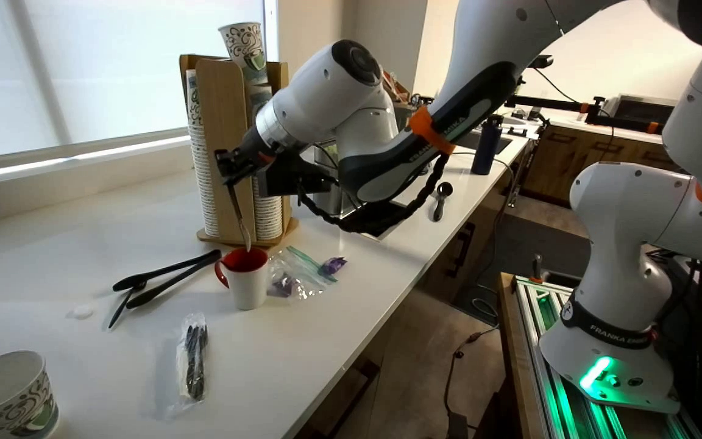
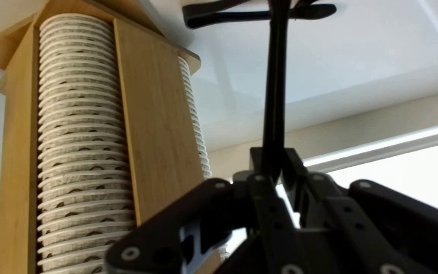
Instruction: Put the black knife into the mug cup
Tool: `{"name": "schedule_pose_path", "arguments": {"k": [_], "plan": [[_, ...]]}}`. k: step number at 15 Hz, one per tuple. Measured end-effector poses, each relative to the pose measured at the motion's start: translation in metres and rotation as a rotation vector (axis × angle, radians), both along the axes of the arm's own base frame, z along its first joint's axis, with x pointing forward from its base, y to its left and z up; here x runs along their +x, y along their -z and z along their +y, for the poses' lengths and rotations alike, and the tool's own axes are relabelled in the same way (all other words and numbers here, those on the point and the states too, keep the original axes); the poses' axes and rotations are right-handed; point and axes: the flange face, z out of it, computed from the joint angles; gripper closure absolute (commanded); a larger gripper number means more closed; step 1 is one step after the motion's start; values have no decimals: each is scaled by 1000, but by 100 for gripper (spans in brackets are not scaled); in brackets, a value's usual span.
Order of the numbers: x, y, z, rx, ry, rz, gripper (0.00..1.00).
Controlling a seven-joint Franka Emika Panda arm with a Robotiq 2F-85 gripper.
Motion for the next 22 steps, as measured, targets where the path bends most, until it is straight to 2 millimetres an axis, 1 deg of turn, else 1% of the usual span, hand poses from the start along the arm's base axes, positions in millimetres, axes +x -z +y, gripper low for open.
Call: {"name": "schedule_pose_path", "arguments": {"k": [4, 7, 12, 14, 16, 17, 19, 22], "plan": [[-18, 14, 2, -103, 2, 14, 96], [-27, 26, 4, -139, 9, -28, 96], [-36, 65, 1, -197, 53, -91, 96], [-38, 82, 2, -202, 72, -110, 96], [-37, 94, 5, -203, 86, -124, 96], [-37, 98, 7, -204, 91, -129, 96], [-33, 98, 12, -209, 94, -144, 96], [-24, 87, 16, -189, 110, -189, 96]]}}
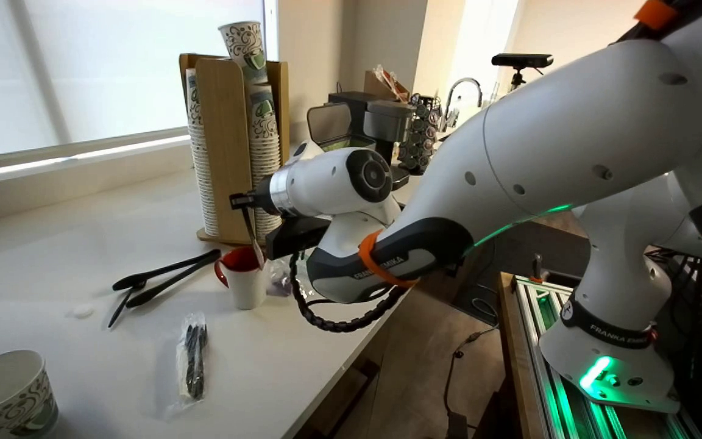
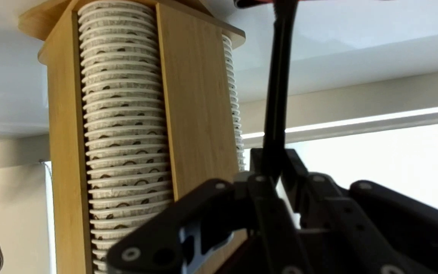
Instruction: Put the black knife into the mug cup
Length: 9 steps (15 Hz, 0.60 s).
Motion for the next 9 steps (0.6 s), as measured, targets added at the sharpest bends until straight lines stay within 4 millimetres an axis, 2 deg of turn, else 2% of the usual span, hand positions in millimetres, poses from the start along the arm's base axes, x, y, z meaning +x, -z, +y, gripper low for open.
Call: {"name": "schedule_pose_path", "arguments": {"k": [4, 7, 8, 9], "plan": [[15, -13, 6, 22, -5, -47, 96], [22, -11, 7, 11, -5, -58, 96], [24, -9, 7, 5, -5, -59, 60], [24, -5, 6, -4, -3, -56, 59]]}}
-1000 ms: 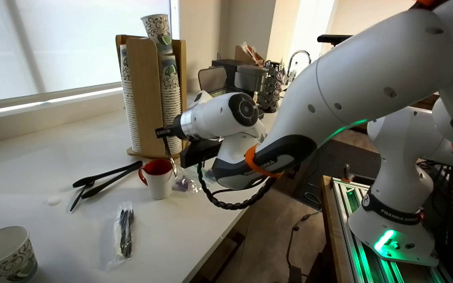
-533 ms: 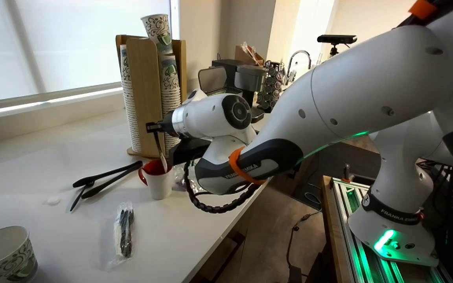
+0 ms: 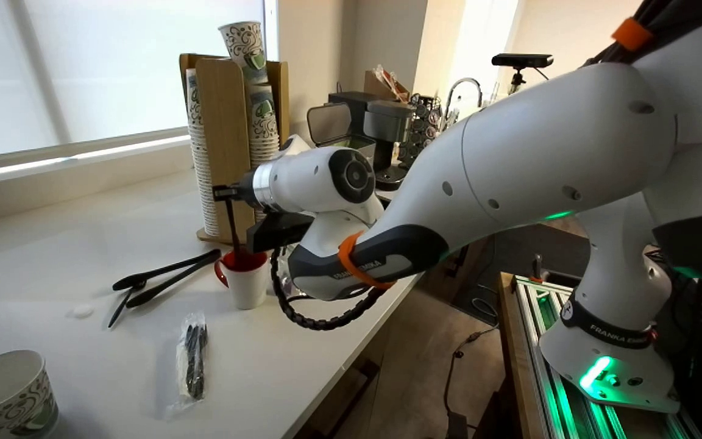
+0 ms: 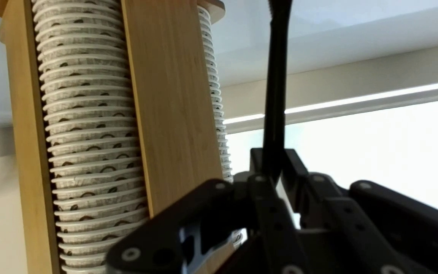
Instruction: Put the black knife into the mug cup
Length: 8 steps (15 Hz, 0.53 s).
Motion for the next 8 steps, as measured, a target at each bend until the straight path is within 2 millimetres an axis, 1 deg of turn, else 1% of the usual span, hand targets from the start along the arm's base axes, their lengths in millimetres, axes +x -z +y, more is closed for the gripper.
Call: {"name": "schedule_pose_path", "arguments": {"k": [1, 4, 6, 8], "plan": [[0, 4, 0, -9, 3, 5, 54], [1, 11, 0, -26, 12, 12, 30], [2, 12, 1, -16, 19, 0, 14], [4, 7, 2, 45, 51, -32, 0]]}}
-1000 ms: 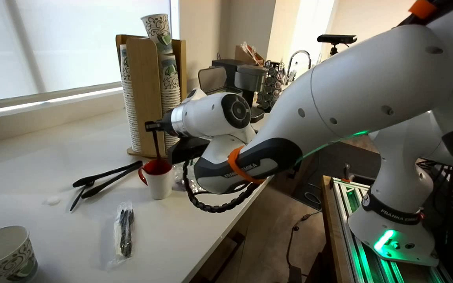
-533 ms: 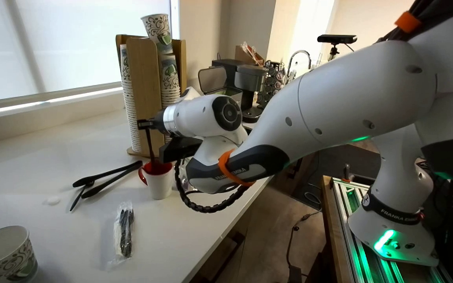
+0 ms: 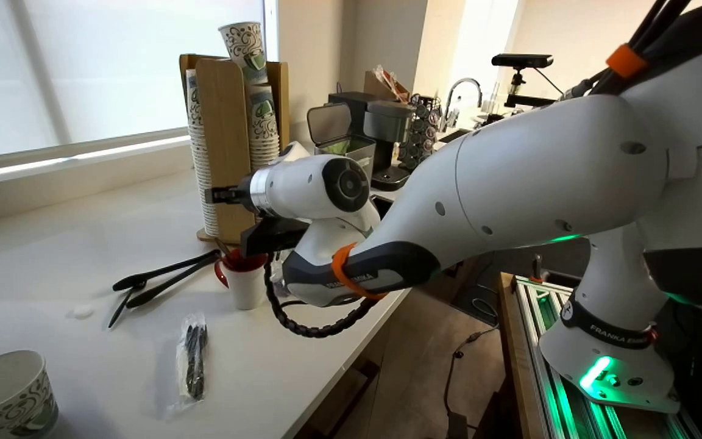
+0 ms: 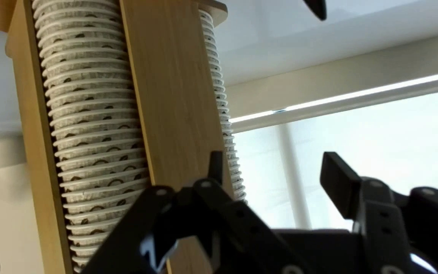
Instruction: Put the black knife into the mug cup
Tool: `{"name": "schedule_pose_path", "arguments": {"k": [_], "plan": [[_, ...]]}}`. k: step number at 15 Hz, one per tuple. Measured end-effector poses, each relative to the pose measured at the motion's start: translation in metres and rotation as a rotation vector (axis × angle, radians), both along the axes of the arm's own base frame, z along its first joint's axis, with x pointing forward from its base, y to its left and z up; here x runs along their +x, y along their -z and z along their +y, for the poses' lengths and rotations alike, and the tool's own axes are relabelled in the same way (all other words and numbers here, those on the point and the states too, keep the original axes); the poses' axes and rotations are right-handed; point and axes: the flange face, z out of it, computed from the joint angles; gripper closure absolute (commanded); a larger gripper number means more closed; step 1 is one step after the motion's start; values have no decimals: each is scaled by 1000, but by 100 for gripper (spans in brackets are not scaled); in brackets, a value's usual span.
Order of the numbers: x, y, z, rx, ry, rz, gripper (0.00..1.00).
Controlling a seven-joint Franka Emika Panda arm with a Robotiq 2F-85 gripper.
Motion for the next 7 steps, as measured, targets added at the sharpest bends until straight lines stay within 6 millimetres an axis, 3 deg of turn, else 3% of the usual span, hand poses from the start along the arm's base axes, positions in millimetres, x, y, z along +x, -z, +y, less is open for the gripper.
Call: {"name": "schedule_pose_path", "arguments": {"k": [7], "plan": [[7, -37, -7, 271, 160, -56, 0]]}}
